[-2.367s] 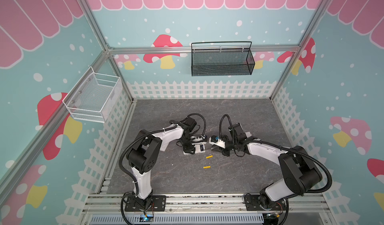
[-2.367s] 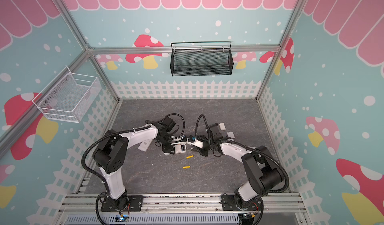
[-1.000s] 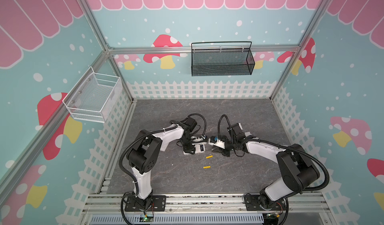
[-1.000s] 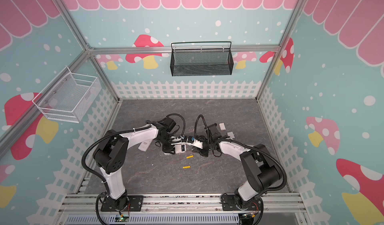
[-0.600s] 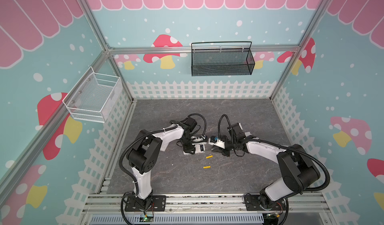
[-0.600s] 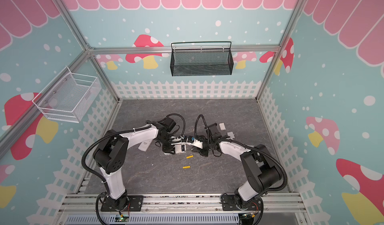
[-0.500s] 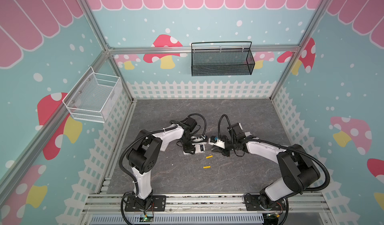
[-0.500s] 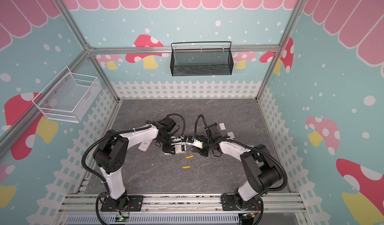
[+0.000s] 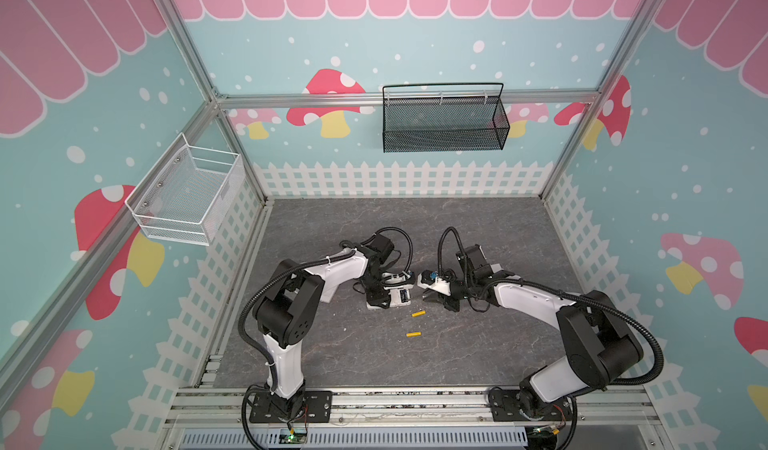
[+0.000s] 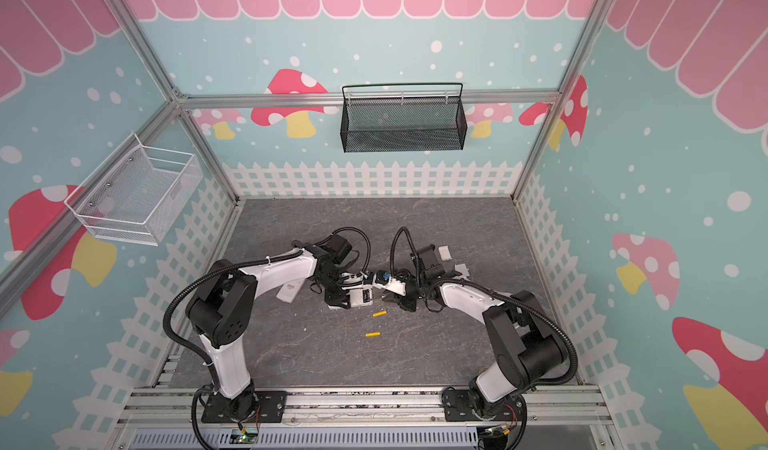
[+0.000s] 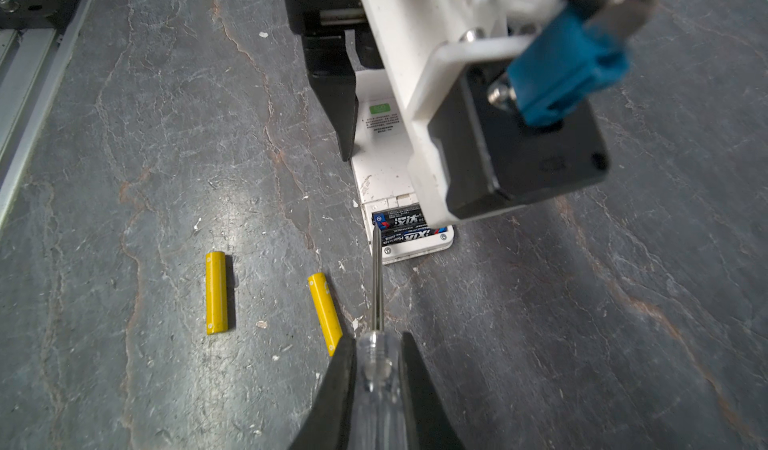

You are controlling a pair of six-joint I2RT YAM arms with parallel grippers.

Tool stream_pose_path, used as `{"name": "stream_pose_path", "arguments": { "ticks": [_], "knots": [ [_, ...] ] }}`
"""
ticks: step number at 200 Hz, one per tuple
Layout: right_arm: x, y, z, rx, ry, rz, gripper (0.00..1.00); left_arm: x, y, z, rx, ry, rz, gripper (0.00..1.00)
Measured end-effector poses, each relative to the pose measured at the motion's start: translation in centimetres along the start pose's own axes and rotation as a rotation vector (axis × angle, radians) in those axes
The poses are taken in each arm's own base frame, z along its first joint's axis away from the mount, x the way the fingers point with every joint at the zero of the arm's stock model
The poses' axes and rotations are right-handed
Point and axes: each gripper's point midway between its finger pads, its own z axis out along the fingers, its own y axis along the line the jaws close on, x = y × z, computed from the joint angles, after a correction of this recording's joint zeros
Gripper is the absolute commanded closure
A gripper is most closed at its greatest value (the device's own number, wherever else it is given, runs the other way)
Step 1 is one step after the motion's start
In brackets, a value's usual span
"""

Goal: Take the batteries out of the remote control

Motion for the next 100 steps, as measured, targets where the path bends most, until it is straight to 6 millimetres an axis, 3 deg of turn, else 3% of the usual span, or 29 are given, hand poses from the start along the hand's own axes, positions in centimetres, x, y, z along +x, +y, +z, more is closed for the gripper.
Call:
{"name": "stream_pose_path", "arguments": {
  "ticks": [100],
  "knots": [
    [0.89, -0.04, 0.53, -0.004, 0.026, 0.008, 1.00, 0.00, 0.00, 0.00, 0.000, 0.000, 0.000, 0.47]
  ]
}}
